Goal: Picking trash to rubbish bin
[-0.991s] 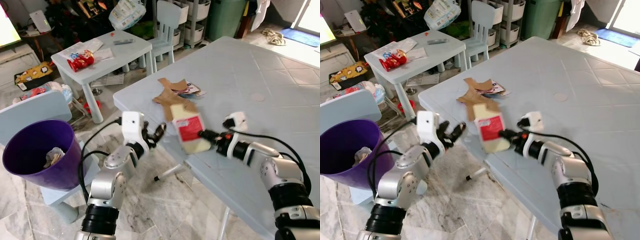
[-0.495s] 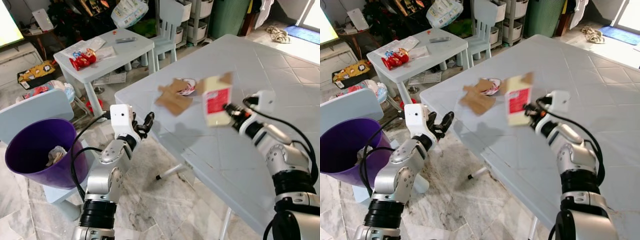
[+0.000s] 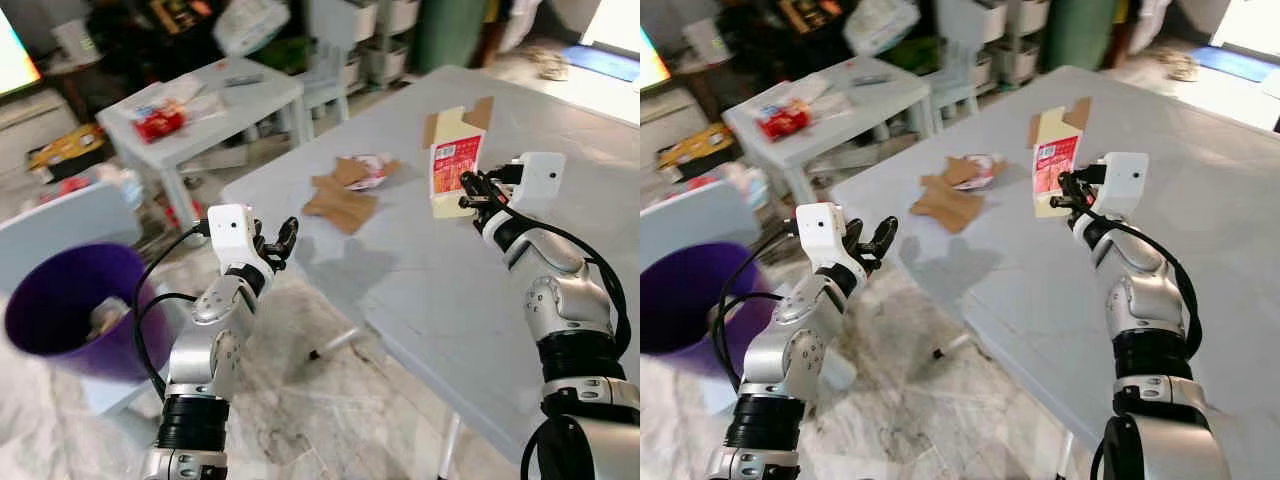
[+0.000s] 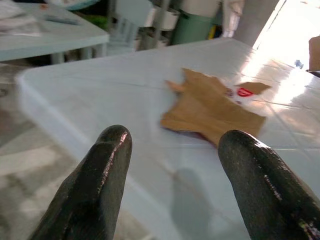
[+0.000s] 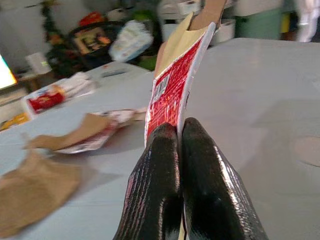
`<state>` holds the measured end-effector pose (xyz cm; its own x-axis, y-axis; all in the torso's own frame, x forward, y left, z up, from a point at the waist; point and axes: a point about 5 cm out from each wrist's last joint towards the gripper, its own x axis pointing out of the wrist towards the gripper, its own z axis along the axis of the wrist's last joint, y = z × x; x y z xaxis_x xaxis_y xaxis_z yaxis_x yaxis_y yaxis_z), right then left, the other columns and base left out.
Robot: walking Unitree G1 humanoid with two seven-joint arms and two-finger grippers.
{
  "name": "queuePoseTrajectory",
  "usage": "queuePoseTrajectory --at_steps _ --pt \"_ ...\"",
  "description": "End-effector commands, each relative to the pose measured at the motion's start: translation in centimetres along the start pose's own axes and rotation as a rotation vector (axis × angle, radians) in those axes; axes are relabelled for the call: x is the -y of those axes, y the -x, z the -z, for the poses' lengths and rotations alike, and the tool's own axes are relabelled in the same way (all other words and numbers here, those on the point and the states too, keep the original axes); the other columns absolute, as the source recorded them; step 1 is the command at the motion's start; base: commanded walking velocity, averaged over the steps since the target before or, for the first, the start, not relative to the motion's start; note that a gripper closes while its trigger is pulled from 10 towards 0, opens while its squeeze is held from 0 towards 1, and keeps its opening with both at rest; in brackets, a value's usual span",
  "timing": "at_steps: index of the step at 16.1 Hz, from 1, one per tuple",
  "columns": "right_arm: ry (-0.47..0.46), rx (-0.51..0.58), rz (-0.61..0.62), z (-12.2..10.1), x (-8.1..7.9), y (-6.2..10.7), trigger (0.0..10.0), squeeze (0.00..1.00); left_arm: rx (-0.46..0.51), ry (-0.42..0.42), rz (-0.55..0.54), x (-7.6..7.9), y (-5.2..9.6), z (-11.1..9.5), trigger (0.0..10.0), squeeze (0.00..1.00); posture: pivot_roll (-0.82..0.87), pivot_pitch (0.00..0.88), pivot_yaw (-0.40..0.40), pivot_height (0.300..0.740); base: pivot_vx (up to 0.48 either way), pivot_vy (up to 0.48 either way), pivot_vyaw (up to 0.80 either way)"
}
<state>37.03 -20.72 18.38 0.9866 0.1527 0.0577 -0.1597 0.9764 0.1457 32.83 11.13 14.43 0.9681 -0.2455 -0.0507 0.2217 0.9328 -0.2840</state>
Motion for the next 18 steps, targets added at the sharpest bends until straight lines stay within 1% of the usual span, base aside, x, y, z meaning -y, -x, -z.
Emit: queuePoseTrajectory --at_steps 1,4,15,18 --pt "0.026 0.026 0.003 -0.65 -0.04 -0.16 0.0 0.00 0.012 -0.006 0.018 0.14 -0.03 -0.25 10.0 0.00 0.04 0.064 0.029 0.740 0.000 0.000 0.00" --pt "0.043 0.040 0.000 -0.86 -0.40 -0.29 0.0 0.00 0.011 -0.008 0.036 0.31 -0.02 -0.21 10.0 0.00 0.04 0.062 0.029 0.740 0.354 0.000 0.00" --pt "0.059 0.057 0.005 -0.96 -0.51 -0.32 0.0 0.00 -0.002 -0.009 0.053 0.61 0.01 -0.01 10.0 0.00 0.04 0.064 0.033 0.740 0.422 0.000 0.00" --pt "0.063 0.061 0.003 -1.08 -0.61 -0.38 0.0 0.00 -0.017 -0.019 0.053 0.80 0.11 0.37 10.0 0.00 0.04 0.065 0.031 0.740 0.000 0.000 0.00"
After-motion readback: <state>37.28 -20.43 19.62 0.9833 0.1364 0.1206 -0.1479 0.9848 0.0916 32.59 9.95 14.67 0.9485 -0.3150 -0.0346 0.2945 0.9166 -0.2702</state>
